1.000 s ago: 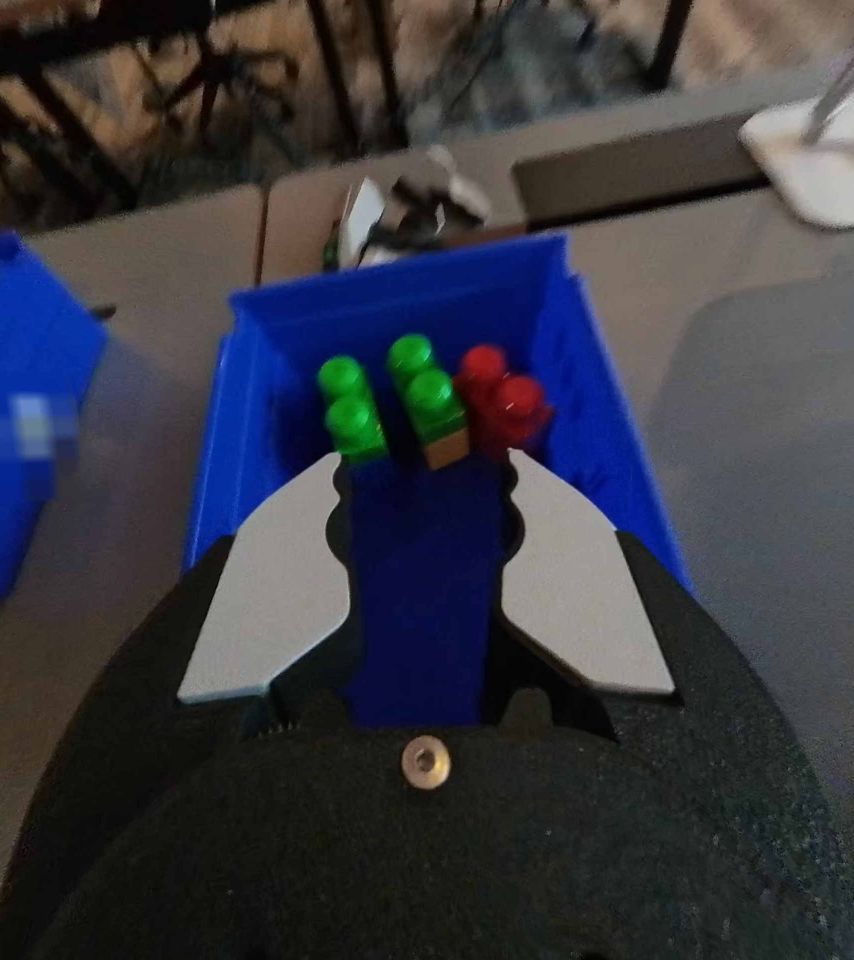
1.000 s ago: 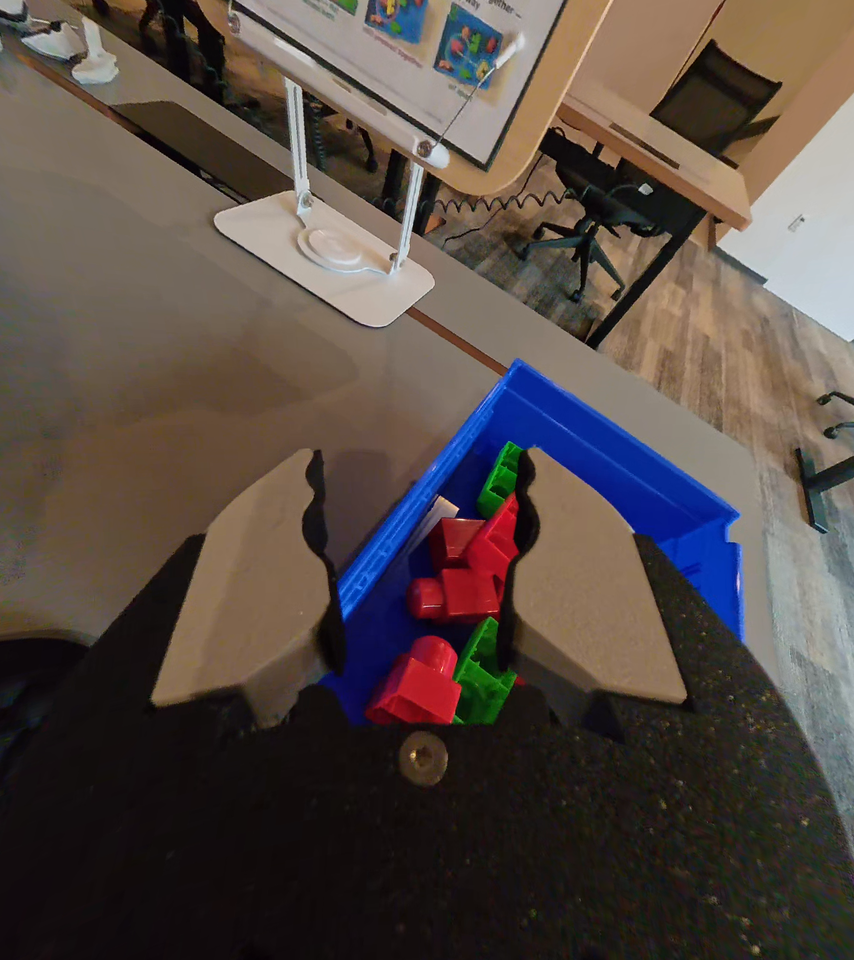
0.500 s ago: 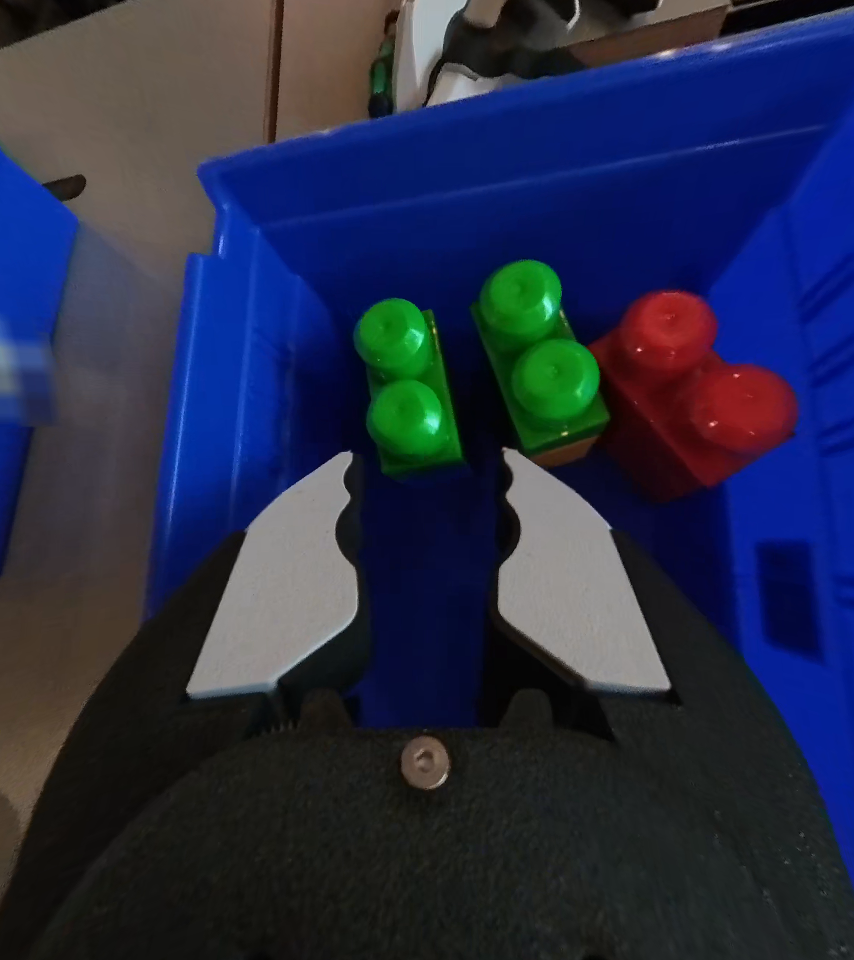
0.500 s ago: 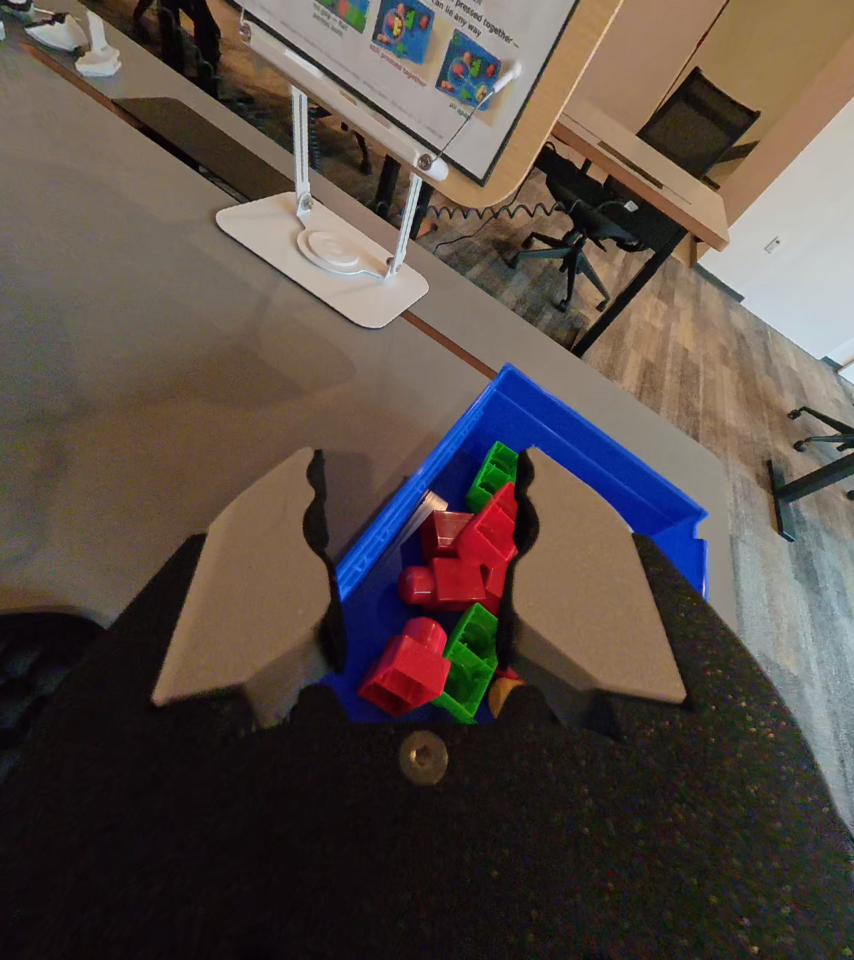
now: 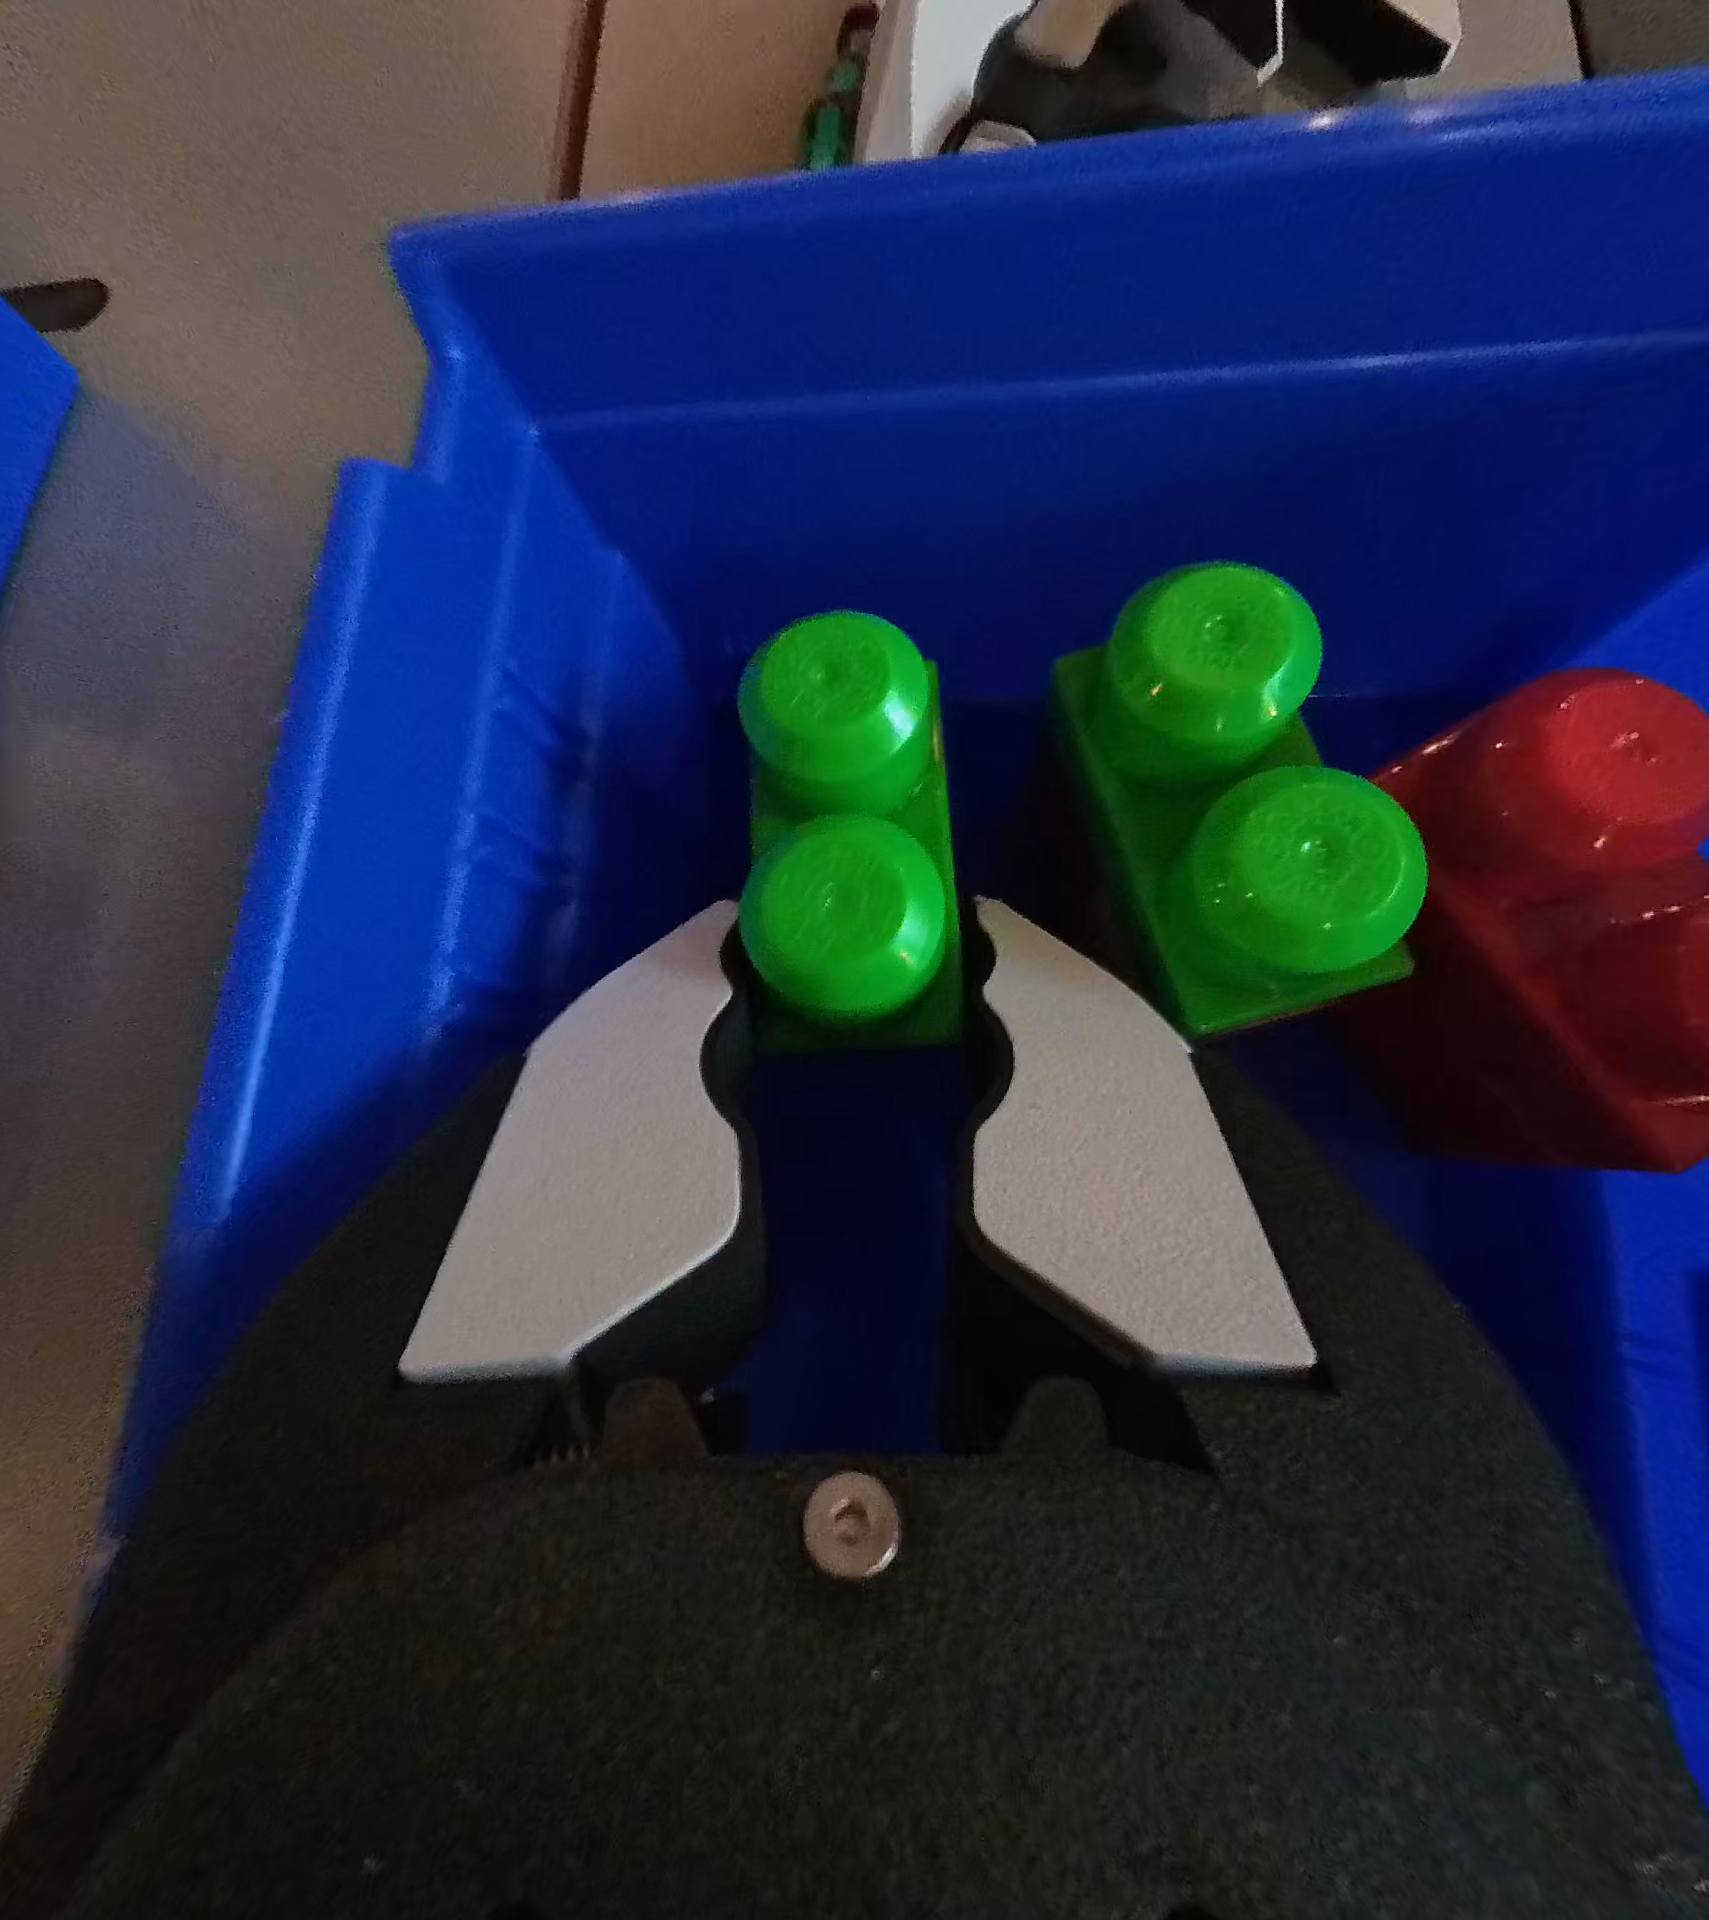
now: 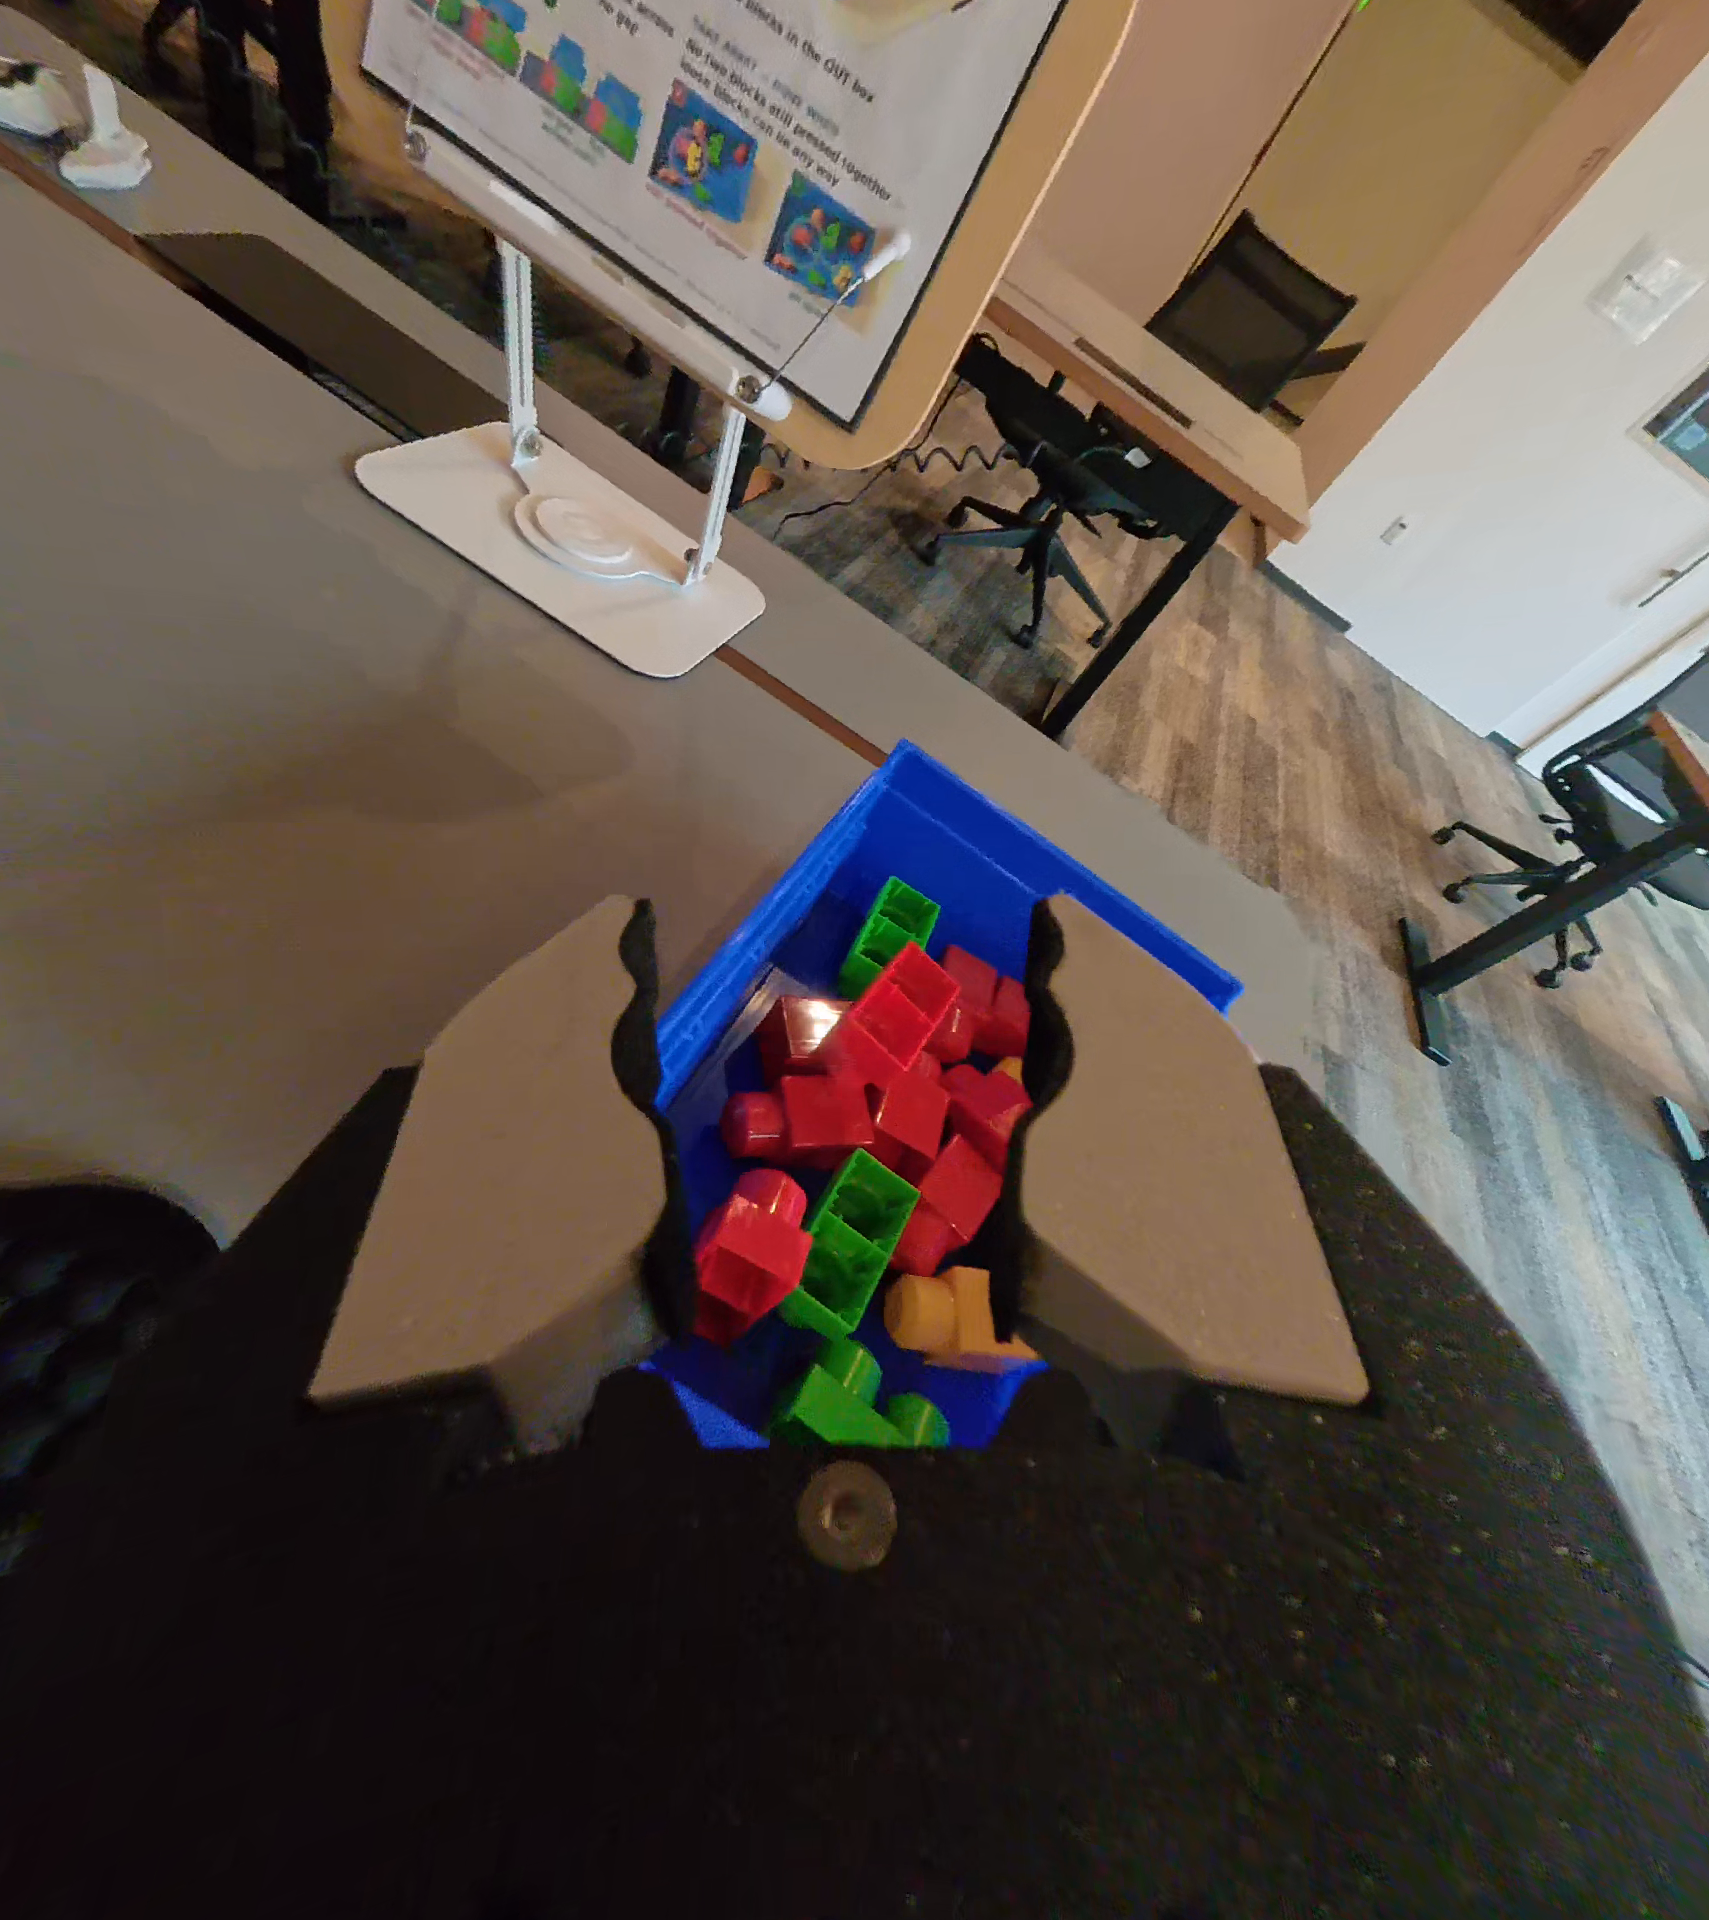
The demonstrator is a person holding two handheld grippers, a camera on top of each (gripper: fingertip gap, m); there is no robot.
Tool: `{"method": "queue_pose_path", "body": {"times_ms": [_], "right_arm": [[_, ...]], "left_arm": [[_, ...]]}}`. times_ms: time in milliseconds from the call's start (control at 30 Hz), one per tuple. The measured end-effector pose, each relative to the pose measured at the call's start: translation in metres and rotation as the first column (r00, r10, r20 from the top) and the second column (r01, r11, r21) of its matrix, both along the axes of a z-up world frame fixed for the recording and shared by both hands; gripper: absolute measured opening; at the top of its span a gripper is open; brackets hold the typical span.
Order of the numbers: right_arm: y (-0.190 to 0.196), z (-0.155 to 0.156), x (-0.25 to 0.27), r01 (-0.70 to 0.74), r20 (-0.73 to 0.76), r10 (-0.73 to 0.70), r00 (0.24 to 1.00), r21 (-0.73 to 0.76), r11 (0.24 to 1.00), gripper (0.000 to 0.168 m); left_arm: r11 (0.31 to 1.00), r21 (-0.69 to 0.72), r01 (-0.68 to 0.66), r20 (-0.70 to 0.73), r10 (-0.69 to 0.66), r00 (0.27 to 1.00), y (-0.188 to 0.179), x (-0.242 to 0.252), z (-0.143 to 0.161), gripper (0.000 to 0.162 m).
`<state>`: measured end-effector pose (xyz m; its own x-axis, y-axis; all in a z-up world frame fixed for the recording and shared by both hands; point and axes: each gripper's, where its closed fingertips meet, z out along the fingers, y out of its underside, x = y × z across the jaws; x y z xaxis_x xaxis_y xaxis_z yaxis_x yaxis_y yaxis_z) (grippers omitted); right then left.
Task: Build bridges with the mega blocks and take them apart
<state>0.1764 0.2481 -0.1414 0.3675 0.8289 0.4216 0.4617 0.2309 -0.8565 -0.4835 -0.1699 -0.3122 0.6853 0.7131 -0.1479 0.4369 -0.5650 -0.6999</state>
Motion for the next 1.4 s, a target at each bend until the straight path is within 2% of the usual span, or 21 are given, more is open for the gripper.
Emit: {"method": "queue_pose_path", "body": {"times_ms": [133, 300, 433, 533, 633, 767, 933, 1033, 1133, 1267, 1400], "right_arm": [[-0.007, 0.004, 0.004, -0.011, -0.014, 0.011, 1.000, 0.002, 1.000, 0.067], [-0.020, 0.014, -0.016, -0.089, -0.040, 0.090, 0.995, 0.014, 0.996, 0.065], [-0.044, 0.020, -0.051, -0.232, -0.067, 0.232, 0.970, 0.008, 0.973, 0.064], [-0.066, 0.024, -0.083, -0.348, -0.071, 0.347, 0.935, -0.006, 0.937, 0.063], [-0.094, 0.030, -0.118, -0.465, -0.069, 0.463, 0.884, -0.007, 0.885, 0.063], [-0.138, 0.042, -0.162, -0.623, -0.069, 0.620, 0.782, -0.024, 0.782, 0.064], [-0.177, 0.077, -0.208, -0.741, -0.112, 0.735, 0.669, -0.011, 0.672, 0.064], [-0.184, 0.107, -0.226, -0.769, -0.167, 0.758, 0.630, 0.002, 0.640, 0.065], [-0.177, 0.123, -0.236, -0.759, -0.243, 0.738, 0.629, 0.016, 0.651, 0.064], [-0.178, 0.113, -0.241, -0.799, -0.349, 0.743, 0.572, -0.029, 0.601, 0.061], [-0.178, 0.092, -0.247, -0.823, -0.346, 0.762, 0.548, -0.061, 0.564, 0.069]], "left_arm": [[1.000, 0.025, -0.013, -0.091, 0.015, 0.996, -0.007, 0.002, 0.024, 0.037], [0.995, 0.095, 0.020, -0.258, 0.005, 0.966, -0.010, 0.026, 0.089, 0.037], [0.963, 0.224, 0.150, -0.342, -0.067, 0.937, 0.010, 0.071, 0.143, 0.037], [0.901, 0.330, 0.282, -0.376, -0.148, 0.915, 0.032, 0.112, 0.176, 0.037], [0.791, 0.442, 0.423, -0.389, -0.256, 0.885, 0.059, 0.156, 0.203, 0.037], [0.603, 0.542, 0.586, -0.430, -0.400, 0.809, 0.096, 0.217, 0.238, 0.037], [0.373, 0.600, 0.708, -0.505, -0.510, 0.697, 0.135, 0.281, 0.287, 0.037], [0.262, 0.630, 0.731, -0.538, -0.532, 0.654, 0.152, 0.306, 0.311, 0.036], [0.144, 0.680, 0.719, -0.554, -0.541, 0.633, 0.165, 0.324, 0.323, 0.036], [-0.033, 0.731, 0.681, -0.569, -0.579, 0.583, 0.177, 0.344, 0.321, 0.037], [-0.189, 0.745, 0.640, -0.590, -0.635, 0.499, 0.184, 0.363, 0.318, 0.036]]}}
